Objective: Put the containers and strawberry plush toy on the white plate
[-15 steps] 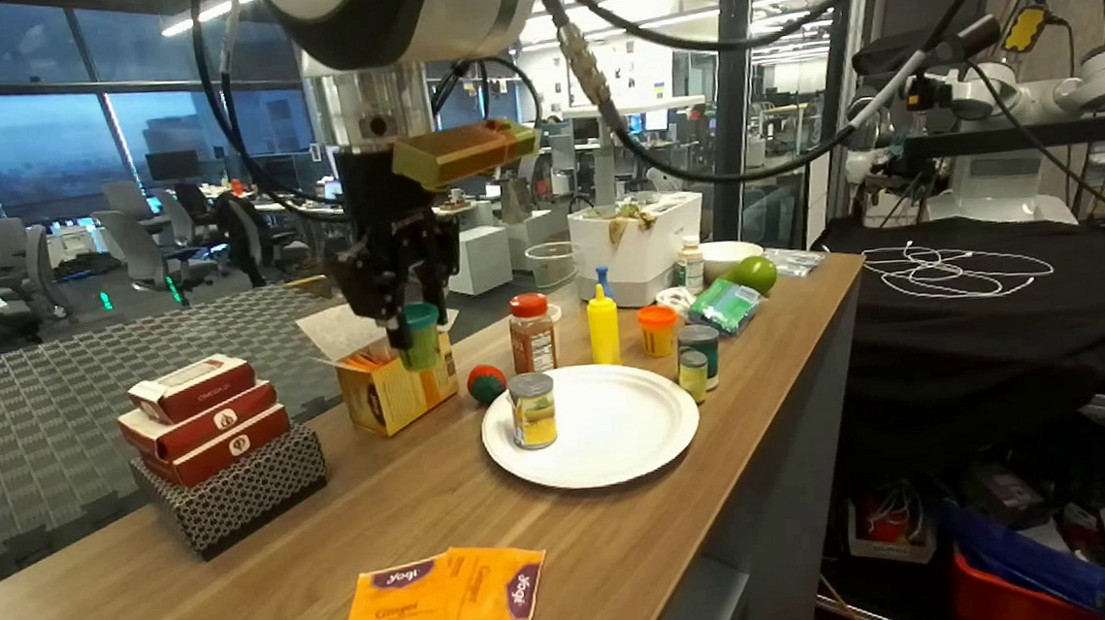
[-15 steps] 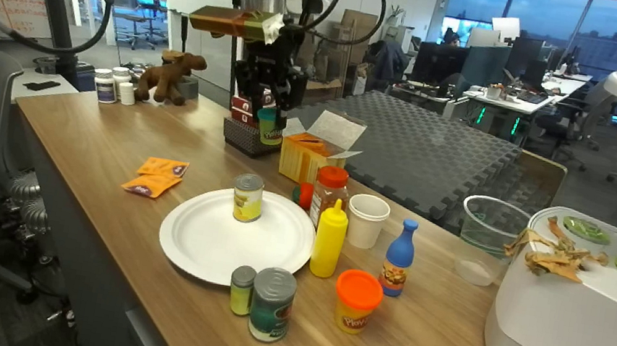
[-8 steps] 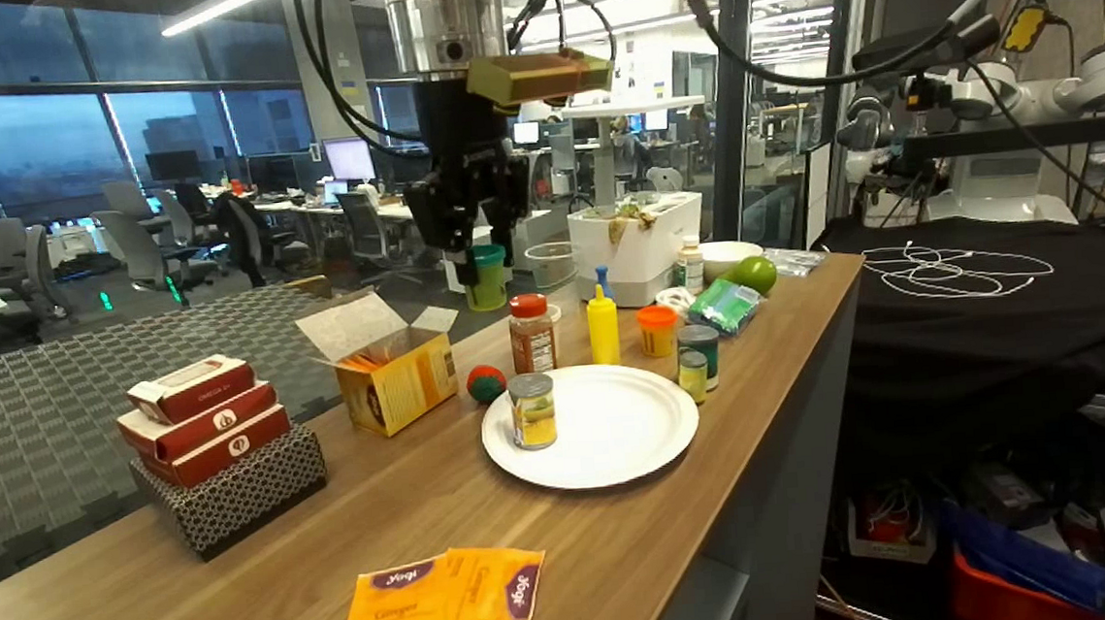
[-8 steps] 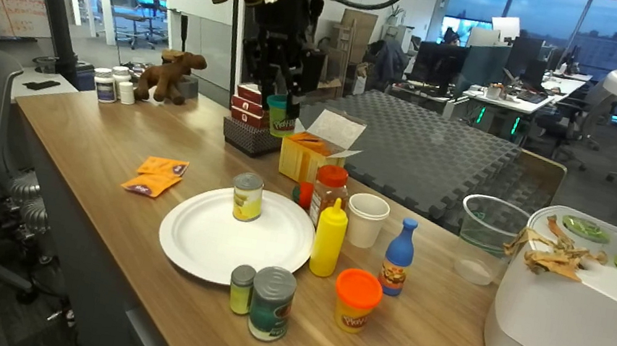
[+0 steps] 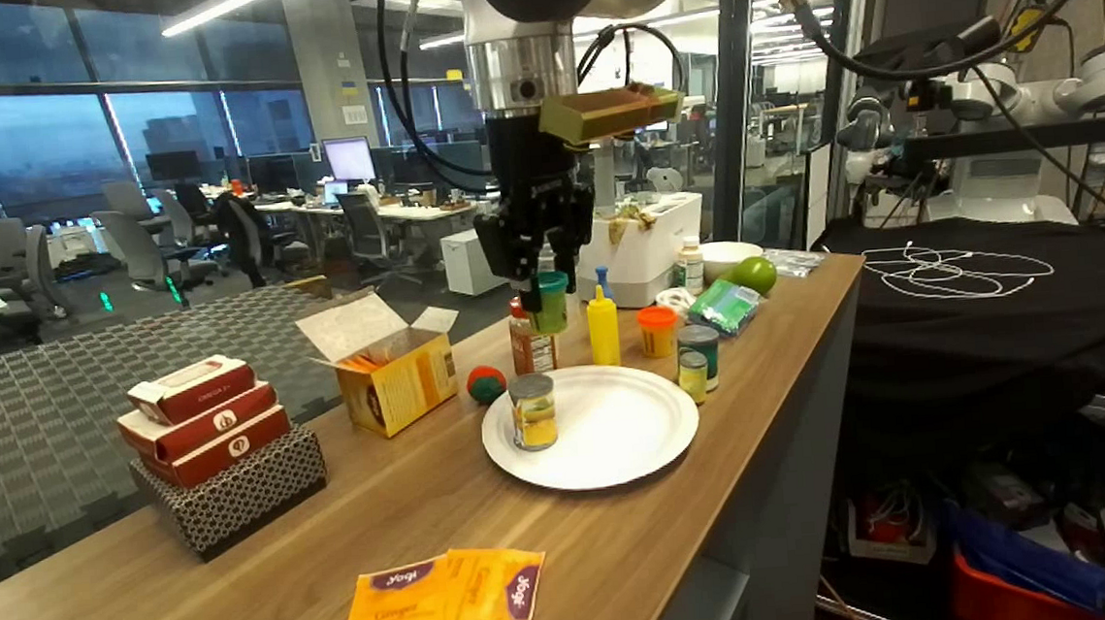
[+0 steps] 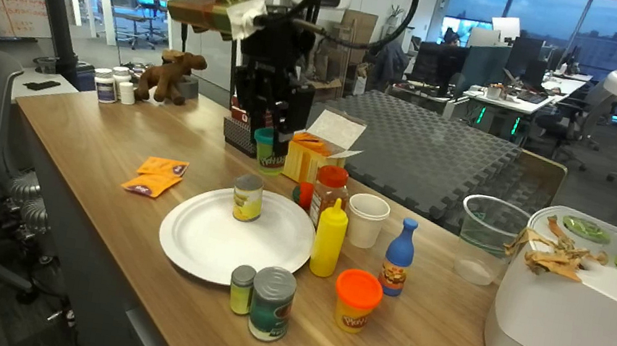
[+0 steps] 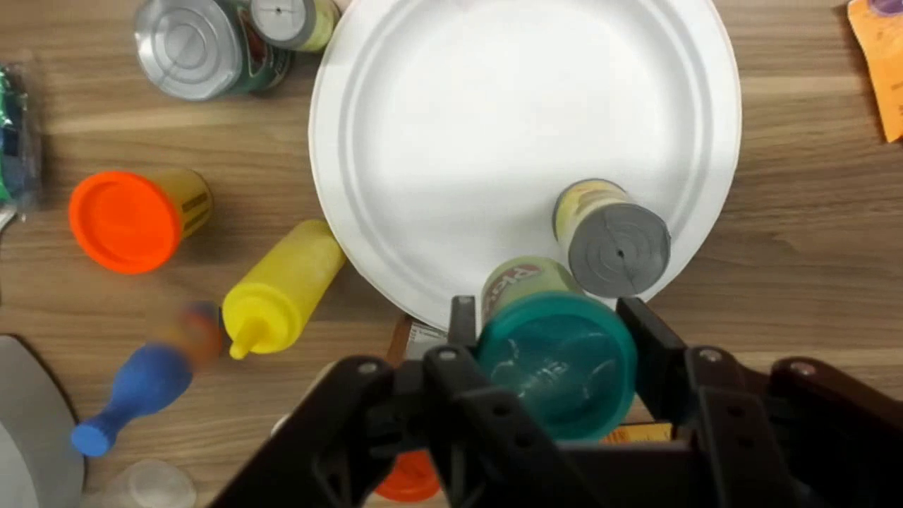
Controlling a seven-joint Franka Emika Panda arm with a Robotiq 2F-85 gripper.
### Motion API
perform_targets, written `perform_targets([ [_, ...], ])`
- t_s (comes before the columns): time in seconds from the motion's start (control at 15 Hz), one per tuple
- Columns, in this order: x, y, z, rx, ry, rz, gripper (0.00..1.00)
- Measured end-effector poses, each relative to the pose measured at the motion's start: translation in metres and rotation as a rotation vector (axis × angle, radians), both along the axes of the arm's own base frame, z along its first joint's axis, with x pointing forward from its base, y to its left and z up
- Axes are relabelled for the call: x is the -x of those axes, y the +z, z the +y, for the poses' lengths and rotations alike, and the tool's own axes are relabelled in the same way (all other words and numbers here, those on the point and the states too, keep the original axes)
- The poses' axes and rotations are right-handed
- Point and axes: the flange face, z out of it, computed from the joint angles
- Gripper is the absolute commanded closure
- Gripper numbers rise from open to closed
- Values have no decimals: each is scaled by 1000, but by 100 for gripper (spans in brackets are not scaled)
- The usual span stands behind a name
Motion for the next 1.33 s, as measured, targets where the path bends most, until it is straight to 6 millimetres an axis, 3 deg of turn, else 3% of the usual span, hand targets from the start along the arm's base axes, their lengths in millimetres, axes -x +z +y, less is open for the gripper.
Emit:
perform_targets([
  [0.67, 18, -51, -19, -16, -76, -36, 73],
  [1.33, 22, -66, -29, -91, -150, -32, 73],
])
